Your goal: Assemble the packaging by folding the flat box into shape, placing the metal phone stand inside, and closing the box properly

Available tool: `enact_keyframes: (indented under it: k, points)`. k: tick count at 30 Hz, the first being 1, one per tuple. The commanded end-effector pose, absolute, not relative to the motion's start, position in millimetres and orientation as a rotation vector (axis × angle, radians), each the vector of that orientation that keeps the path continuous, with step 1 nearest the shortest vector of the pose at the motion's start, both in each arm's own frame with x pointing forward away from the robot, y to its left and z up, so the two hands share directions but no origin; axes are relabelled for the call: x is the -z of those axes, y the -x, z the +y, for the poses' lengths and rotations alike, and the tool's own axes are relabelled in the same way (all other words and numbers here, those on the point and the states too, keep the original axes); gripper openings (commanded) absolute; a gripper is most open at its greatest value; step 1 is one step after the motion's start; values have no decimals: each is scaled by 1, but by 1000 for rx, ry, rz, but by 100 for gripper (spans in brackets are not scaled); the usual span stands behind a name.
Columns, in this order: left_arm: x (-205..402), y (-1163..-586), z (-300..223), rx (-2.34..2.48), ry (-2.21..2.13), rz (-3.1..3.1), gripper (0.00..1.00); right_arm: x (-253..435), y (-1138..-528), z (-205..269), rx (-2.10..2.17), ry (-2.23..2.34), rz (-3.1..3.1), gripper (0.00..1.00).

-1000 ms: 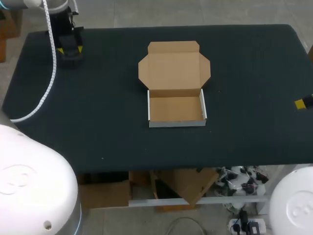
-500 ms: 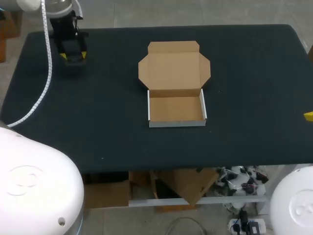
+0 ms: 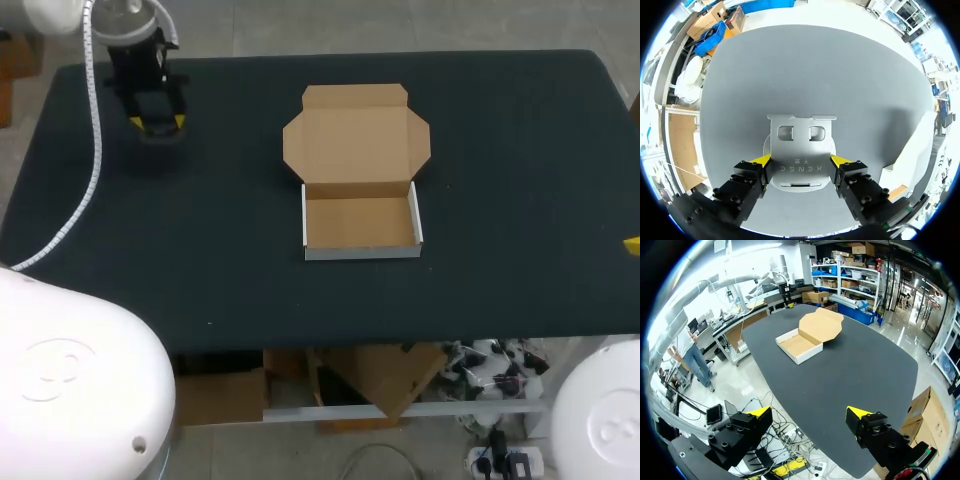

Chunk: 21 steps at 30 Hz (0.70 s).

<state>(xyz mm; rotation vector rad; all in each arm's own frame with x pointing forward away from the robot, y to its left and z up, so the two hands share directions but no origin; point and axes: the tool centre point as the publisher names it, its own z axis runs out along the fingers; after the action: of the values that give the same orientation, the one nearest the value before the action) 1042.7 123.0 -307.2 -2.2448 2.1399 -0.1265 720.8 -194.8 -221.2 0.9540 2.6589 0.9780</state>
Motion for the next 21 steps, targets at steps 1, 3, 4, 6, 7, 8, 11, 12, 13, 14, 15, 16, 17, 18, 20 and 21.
enact_keyframes:
  k: [1, 3, 4, 6, 7, 8, 11, 12, 13, 14, 15, 16, 17, 18, 20, 21]
  points:
    - [302, -1033, 116, 171, 2205, 2116, 0, 222, -722, -194, -1029, -848, 2664, 100]
    - [302, -1031, 113, 169, 2199, 2121, 0, 225, -726, -190, -1020, -790, 2682, 100]
    - [301, -1029, 112, 170, 2196, 2127, 0, 226, -727, -188, -1035, -759, 2693, 100]
    - [301, -1027, 109, 169, 2192, 2131, 0, 230, -731, -184, -1003, -733, 2723, 100]
    - [301, -1026, 108, 168, 2190, 2133, 0, 232, -732, -182, -1018, -711, 2731, 100]
    - [300, -1024, 107, 167, 2188, 2135, 0, 234, -734, -181, -1009, -704, 2742, 100]
    - [300, -1022, 105, 166, 2183, 2140, 0, 240, -736, -177, -1014, -672, 2756, 100]
    - [300, -1021, 104, 165, 2181, 2141, 0, 242, -737, -175, -1003, -674, 2763, 100]
    - [300, -1020, 103, 165, 2180, 2142, 0, 244, -738, -174, -1000, -667, 2767, 100]
    - [300, -1019, 102, 165, 2178, 2144, 0, 246, -739, -172, -1003, -661, 2770, 100]
    - [300, -1018, 101, 164, 2175, 2147, 0, 248, -741, -170, -986, -652, 2779, 100]
    - [300, -1017, 100, 164, 2174, 2149, 0, 250, -742, -168, -980, -647, 2782, 100]
    - [300, -1017, 100, 163, 2173, 2150, 0, 252, -743, -166, -978, -643, 2783, 100]
    - [300, -1016, 99, 163, 2171, 2152, 0, 253, -744, -164, -970, -632, 2784, 100]
    - [300, -1014, 98, 162, 2169, 2155, 0, 257, -745, -160, -973, -612, 2787, 100]
    - [300, -1014, 97, 161, 2168, 2157, 0, 258, -746, -158, -972, -608, 2787, 100]
